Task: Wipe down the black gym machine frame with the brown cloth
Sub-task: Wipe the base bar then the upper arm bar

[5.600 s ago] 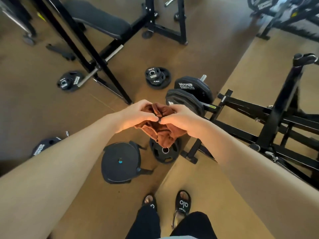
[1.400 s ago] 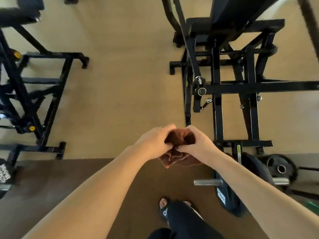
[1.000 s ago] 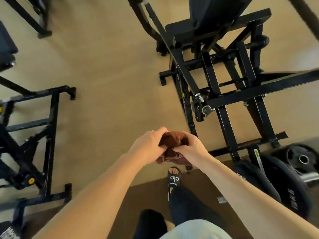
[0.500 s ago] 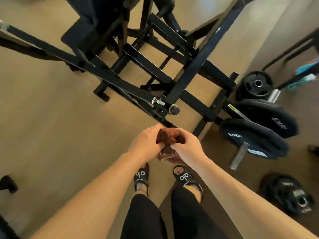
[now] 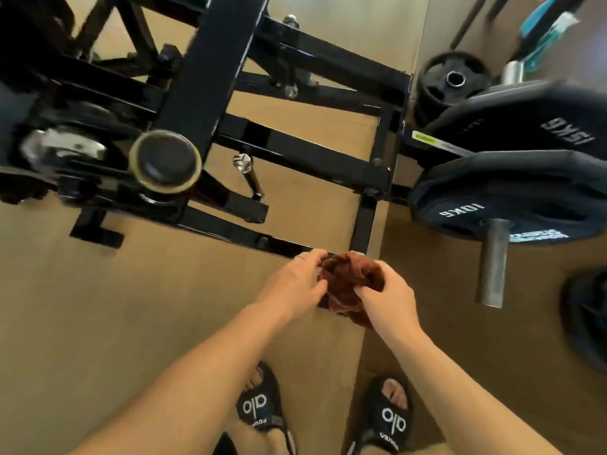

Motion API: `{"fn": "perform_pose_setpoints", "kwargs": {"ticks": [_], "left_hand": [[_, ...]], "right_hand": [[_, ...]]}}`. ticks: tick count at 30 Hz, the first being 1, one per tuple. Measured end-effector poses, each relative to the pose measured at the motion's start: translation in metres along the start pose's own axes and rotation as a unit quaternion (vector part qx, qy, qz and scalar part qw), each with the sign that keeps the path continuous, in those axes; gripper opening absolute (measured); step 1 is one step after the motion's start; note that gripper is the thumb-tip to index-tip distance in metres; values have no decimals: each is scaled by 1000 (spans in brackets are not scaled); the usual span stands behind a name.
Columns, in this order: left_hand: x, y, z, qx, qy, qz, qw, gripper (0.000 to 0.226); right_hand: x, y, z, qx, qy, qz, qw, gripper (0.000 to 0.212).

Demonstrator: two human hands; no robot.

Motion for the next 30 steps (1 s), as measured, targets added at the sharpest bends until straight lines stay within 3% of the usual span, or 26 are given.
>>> {"fn": "perform_pose_setpoints", "kwargs": {"ticks": [4, 8, 10, 13, 15, 20, 30], "left_hand": [[75, 23, -66, 63, 24, 3, 998, 76], [143, 56, -114, 212, -5, -36, 976, 102], [172, 75, -132, 264, -23, -57, 962, 111], [208, 102, -154, 288, -19, -57, 956, 114], [223, 112, -165, 306, -30, -71, 949, 109], [233, 114, -168, 311, -57, -112, 942, 71], [248, 124, -170, 276, -42, -131, 951, 54]], "right_hand": [[69, -69, -8, -3, -79, 13, 997, 50], [136, -110, -34, -40, -169, 99, 980, 60], [165, -127, -51, -111, -155, 146, 971, 62], [187, -161, -84, -247, -73, 161, 953, 68], [186, -183, -103, -310, -42, 171, 934, 74], [190, -192, -110, -336, -52, 162, 926, 77], [295, -169, -91, -480, -117, 224, 840, 68]]}}
Point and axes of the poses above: each hand's wrist, its own x-axis towards the middle knuckle, its own z-axis out of the back of the hand, y = z × x, the point moved 4 cm from there along x, towards the middle knuckle, and after that the axes turned 5 degrees about z, right-handed, at the moved point
